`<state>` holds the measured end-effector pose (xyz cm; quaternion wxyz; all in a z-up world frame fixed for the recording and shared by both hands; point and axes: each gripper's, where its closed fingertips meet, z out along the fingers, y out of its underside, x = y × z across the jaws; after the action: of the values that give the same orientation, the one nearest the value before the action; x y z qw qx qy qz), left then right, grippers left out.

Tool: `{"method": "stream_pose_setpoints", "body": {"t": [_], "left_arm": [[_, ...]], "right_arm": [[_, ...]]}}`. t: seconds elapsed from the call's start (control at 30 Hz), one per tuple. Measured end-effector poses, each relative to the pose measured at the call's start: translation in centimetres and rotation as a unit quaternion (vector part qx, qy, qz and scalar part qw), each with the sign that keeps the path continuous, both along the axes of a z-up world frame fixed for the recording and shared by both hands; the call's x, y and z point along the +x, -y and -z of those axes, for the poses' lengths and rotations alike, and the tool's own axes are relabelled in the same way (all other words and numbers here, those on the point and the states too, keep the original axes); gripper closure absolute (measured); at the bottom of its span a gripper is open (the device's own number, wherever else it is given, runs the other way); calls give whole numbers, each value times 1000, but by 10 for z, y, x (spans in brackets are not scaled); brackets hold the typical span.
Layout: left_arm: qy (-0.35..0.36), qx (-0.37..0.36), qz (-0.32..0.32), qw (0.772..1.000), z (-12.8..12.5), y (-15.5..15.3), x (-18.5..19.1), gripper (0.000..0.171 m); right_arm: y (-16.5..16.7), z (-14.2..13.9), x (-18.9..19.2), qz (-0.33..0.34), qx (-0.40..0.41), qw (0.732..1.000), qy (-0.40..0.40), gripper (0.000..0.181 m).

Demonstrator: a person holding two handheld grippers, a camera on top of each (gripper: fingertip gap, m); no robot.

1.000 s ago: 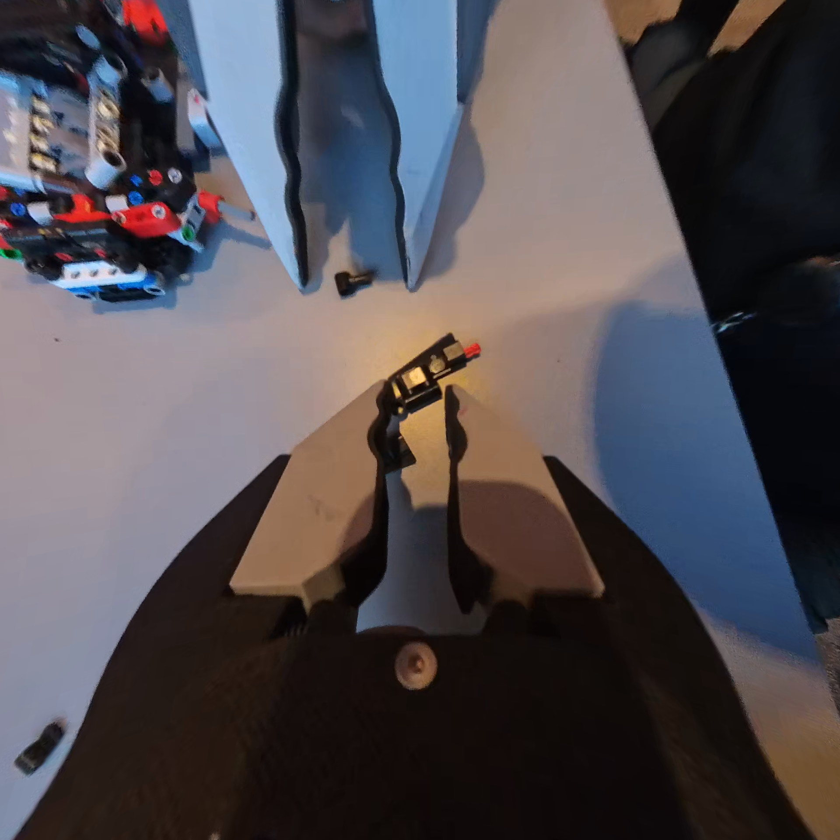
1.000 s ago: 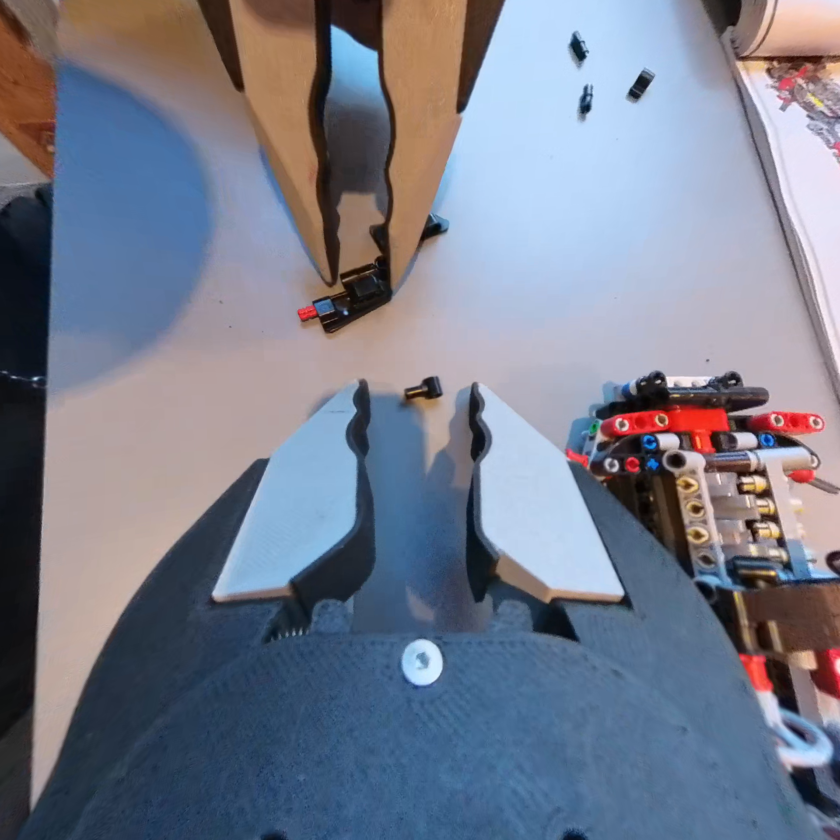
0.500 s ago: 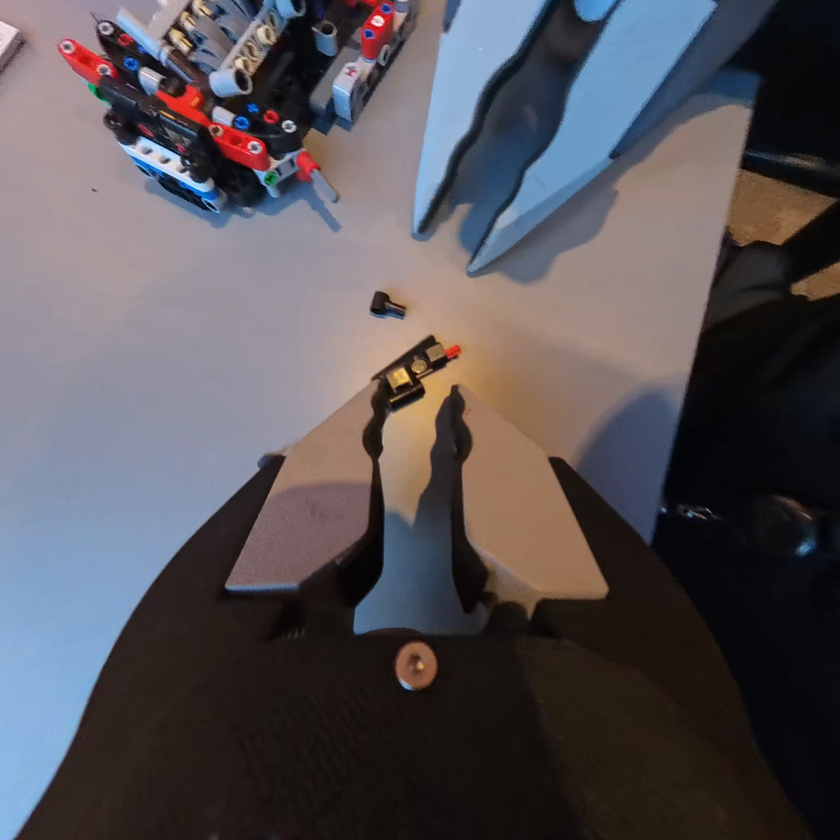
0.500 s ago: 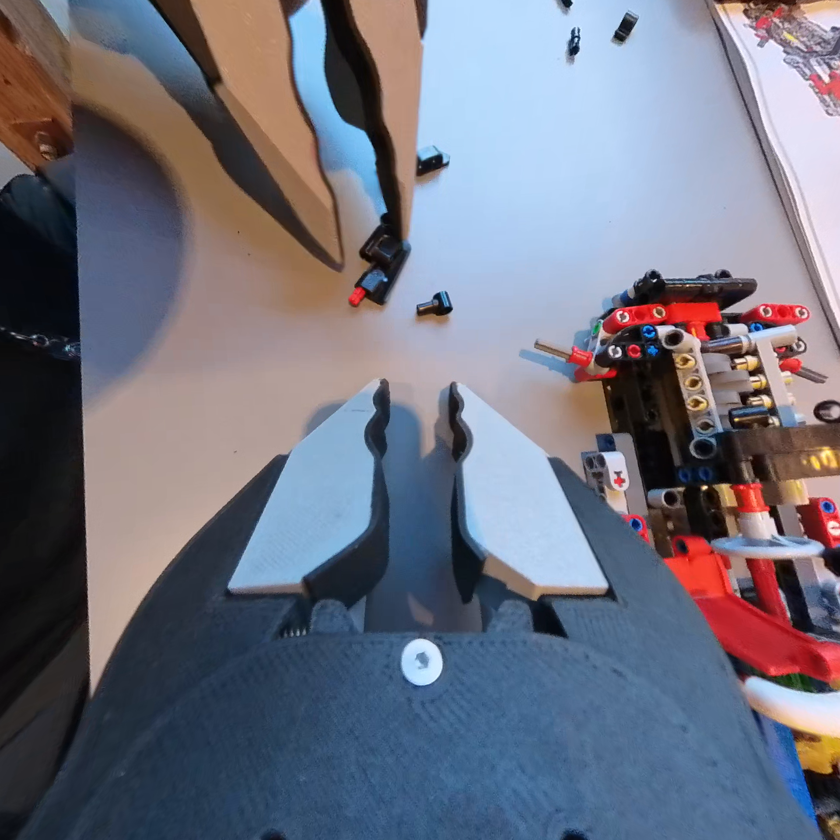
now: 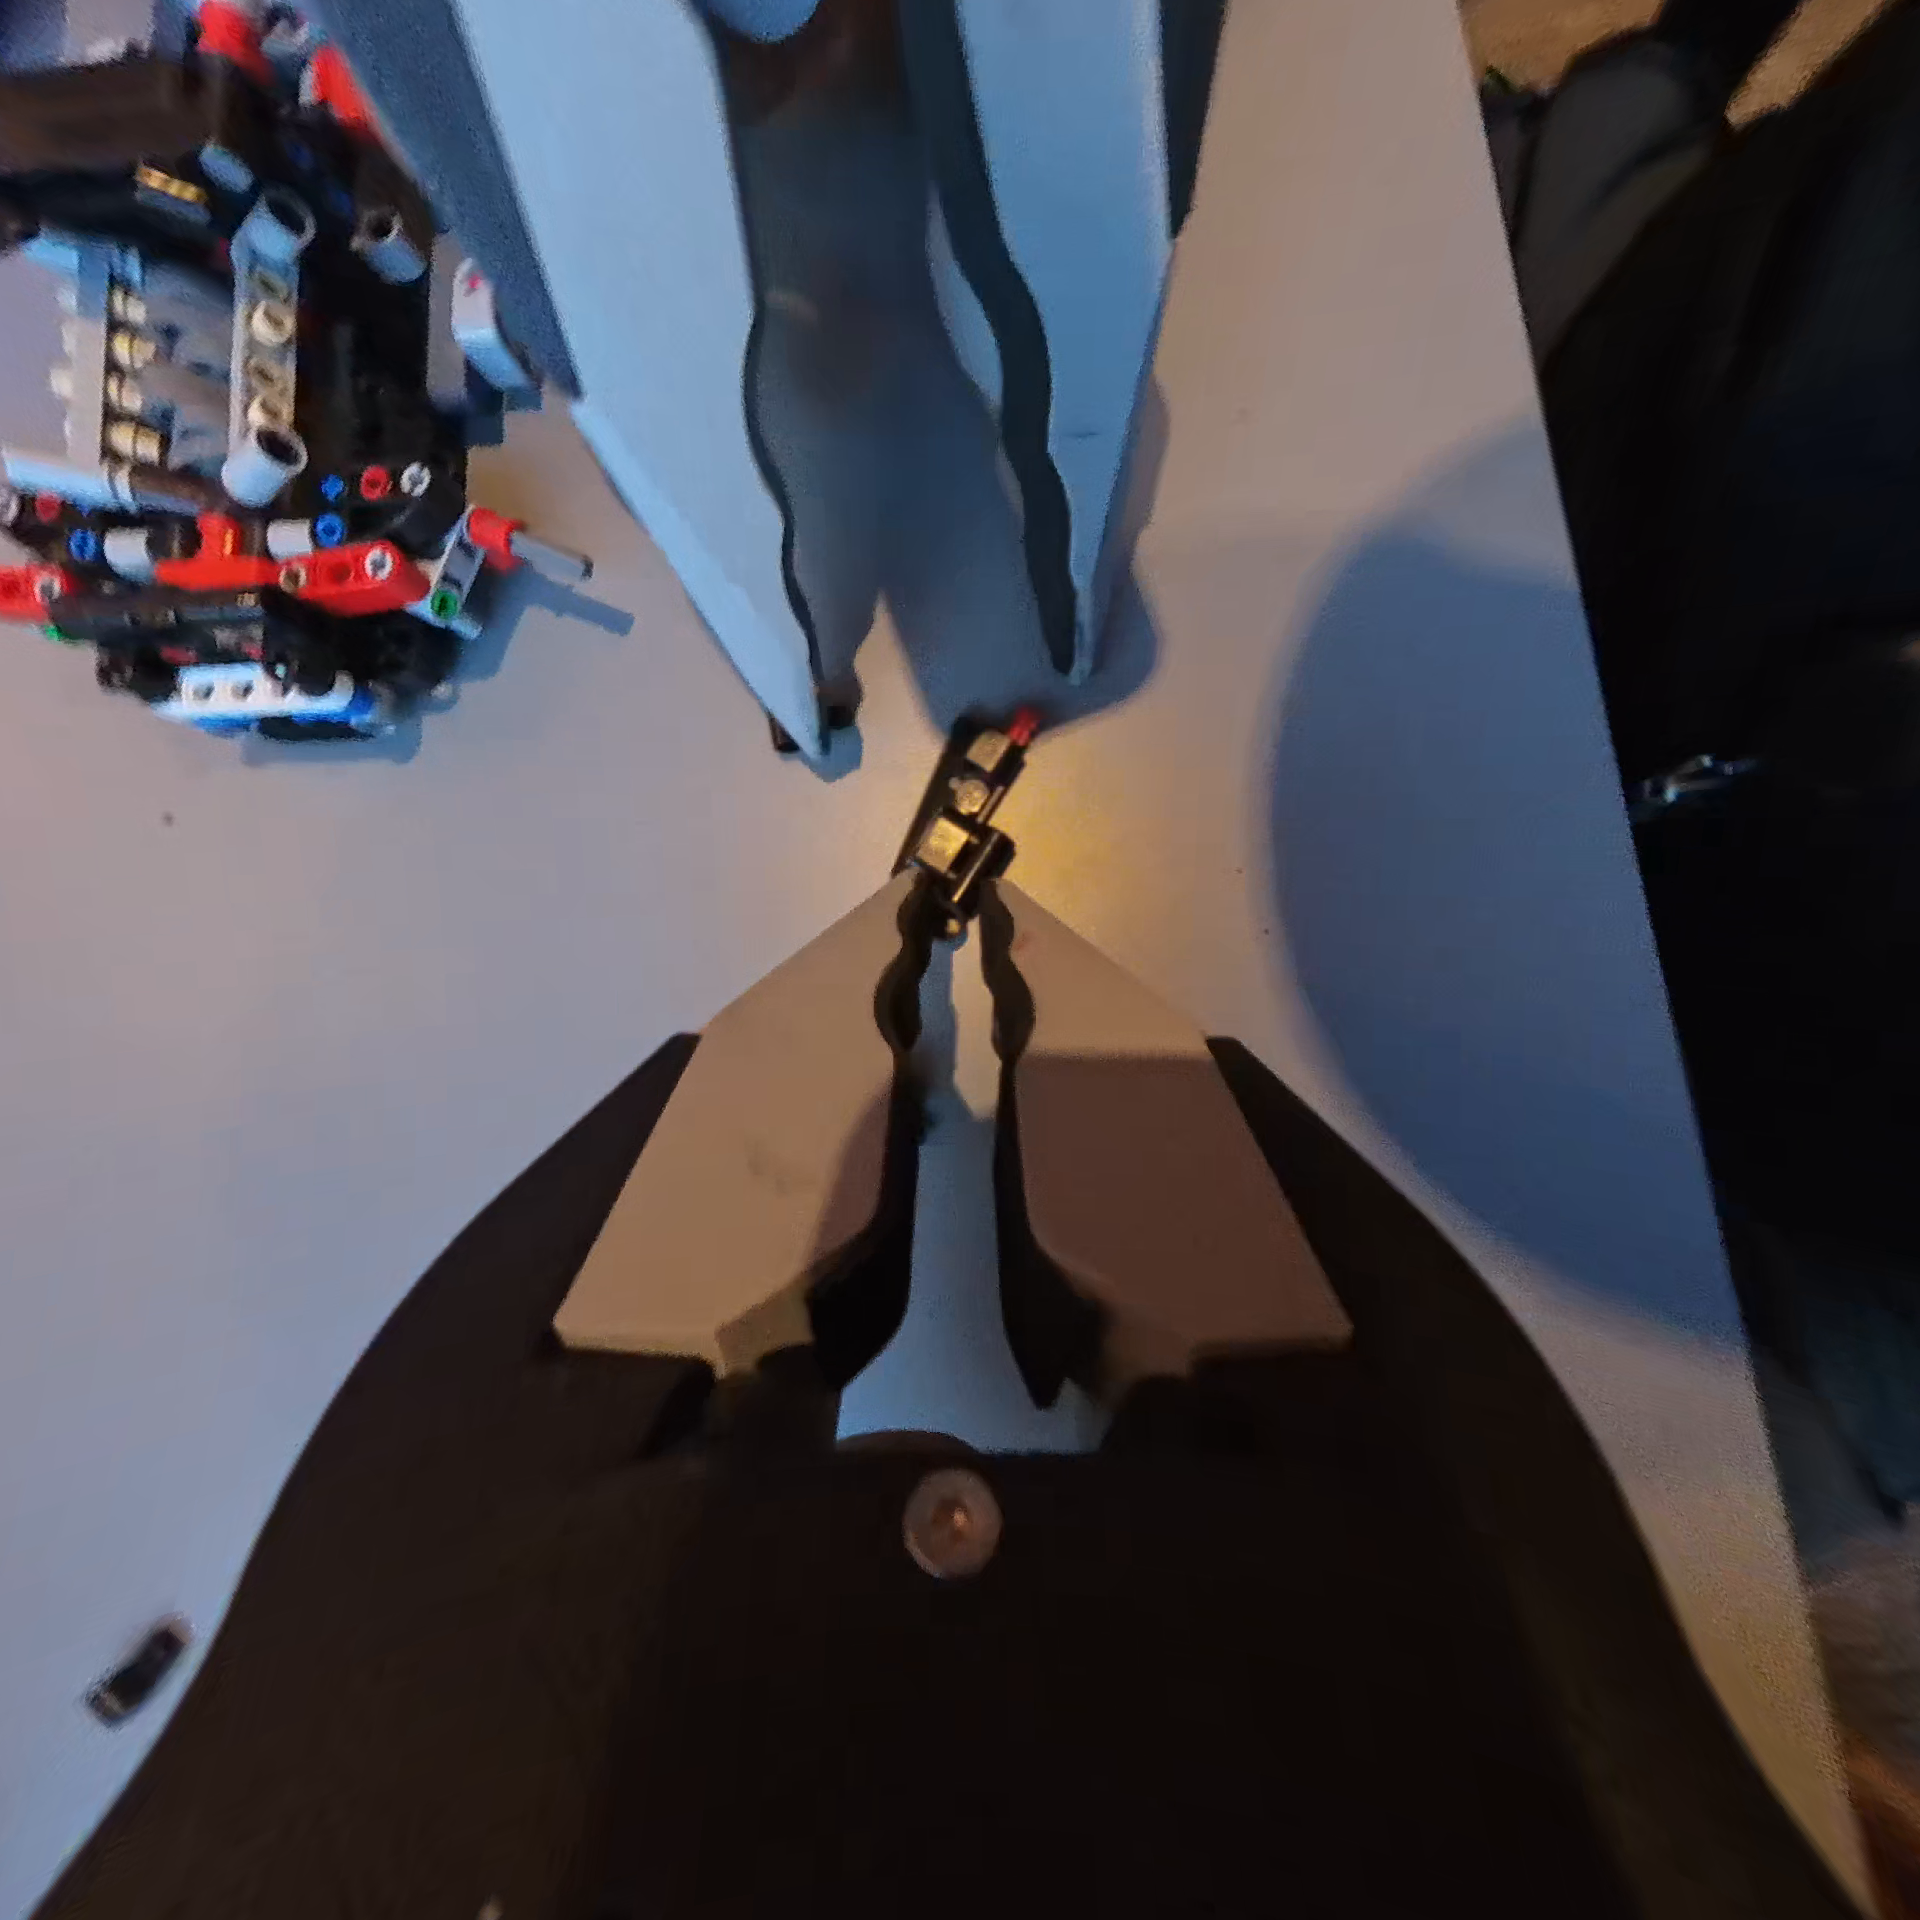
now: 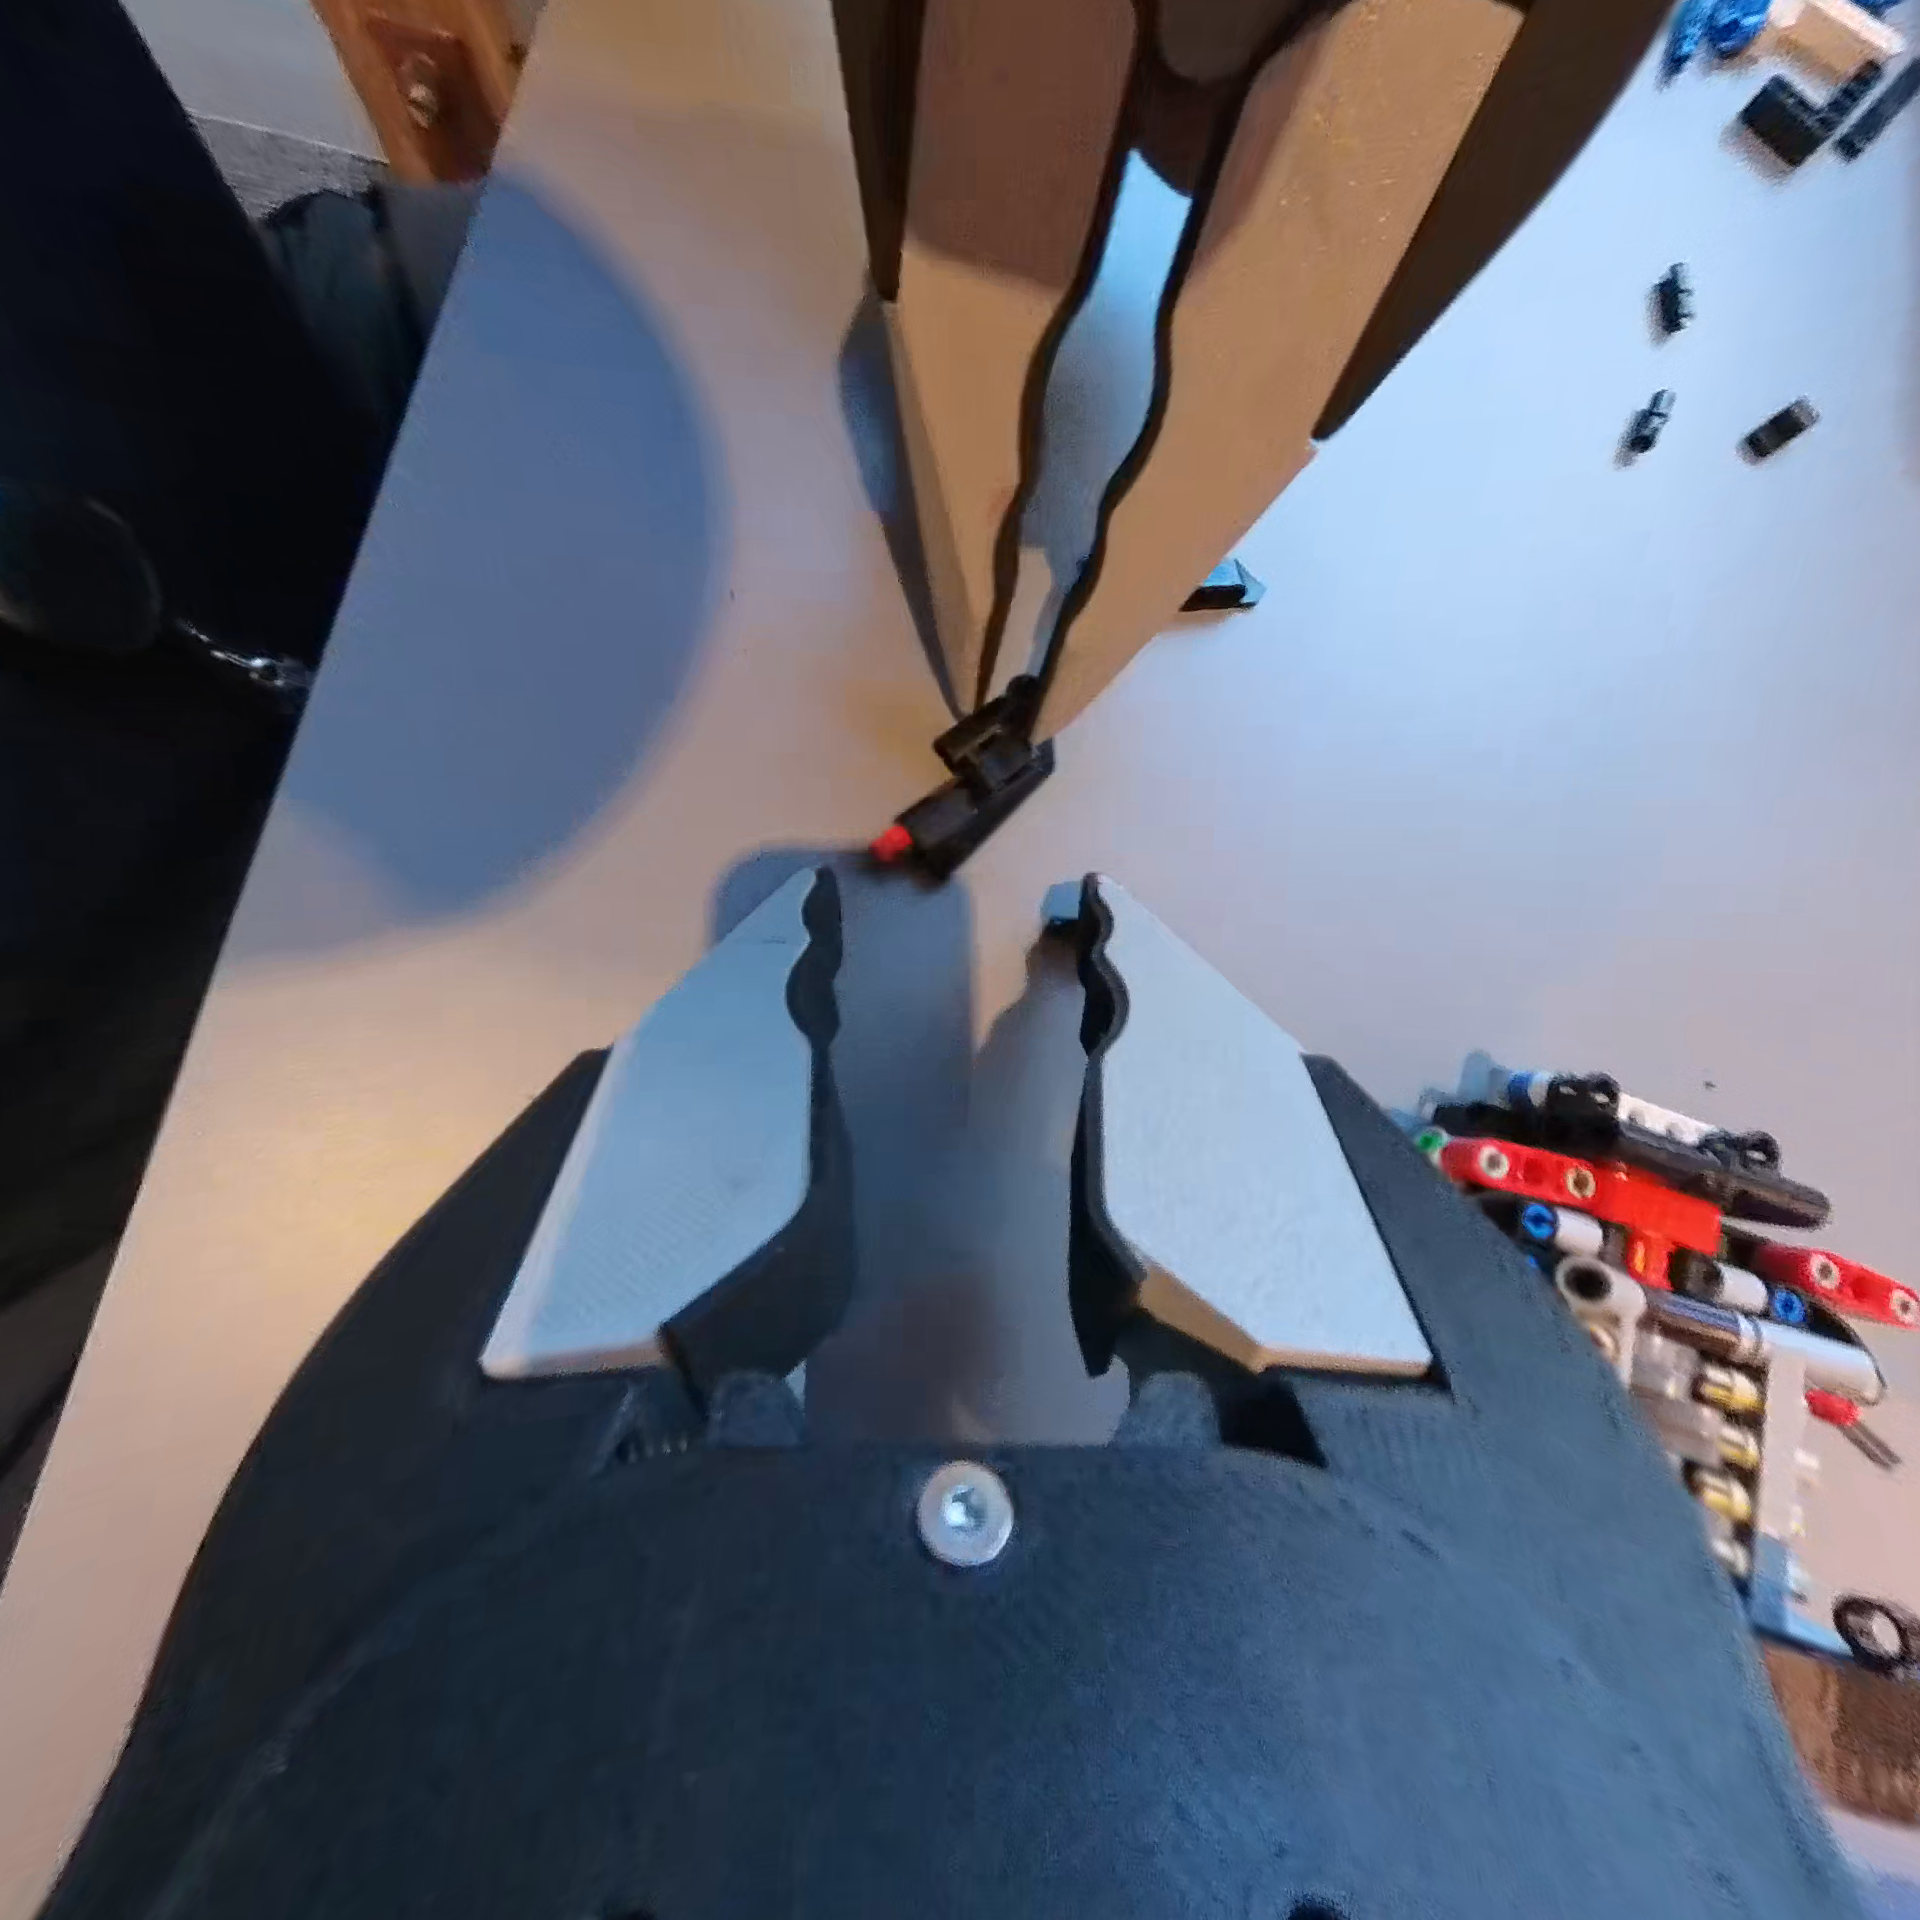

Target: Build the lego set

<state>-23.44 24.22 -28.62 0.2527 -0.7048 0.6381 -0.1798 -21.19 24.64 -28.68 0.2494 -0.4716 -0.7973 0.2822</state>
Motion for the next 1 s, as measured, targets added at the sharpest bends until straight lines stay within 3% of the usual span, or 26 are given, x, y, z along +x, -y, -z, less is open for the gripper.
{"method": "stream_pose_setpoints", "body": {"t": [0.2,0.37,0.47,0.53,0.63,0.8,0.9,1.0], "left_arm": [[-10,44,137,989,-1,12,8,171],[-24,35,186,982,5,12,7,171],[-37,34,165,985,4,4,2,171],[-27,29,143,989,1,2,-1,171],[-14,53,63,996,-2,-10,-5,170],[11,50,-50,997,2,-12,-5,159],[30,40,-65,997,2,-10,0,156],[36,31,-53,997,2,-7,3,159]], "right_arm": [[14,0,-7,-46,4,999,-7,141],[18,1,-2,-92,5,996,16,139],[10,3,-3,-63,-19,997,40,129],[12,3,-1,-51,-44,996,51,137],[13,2,-1,-33,-24,999,33,146],[10,-3,-5,-9,-20,1000,-9,135],[11,3,-9,-10,-36,999,3,124],[16,3,-12,-19,-41,999,-3,134]]}}
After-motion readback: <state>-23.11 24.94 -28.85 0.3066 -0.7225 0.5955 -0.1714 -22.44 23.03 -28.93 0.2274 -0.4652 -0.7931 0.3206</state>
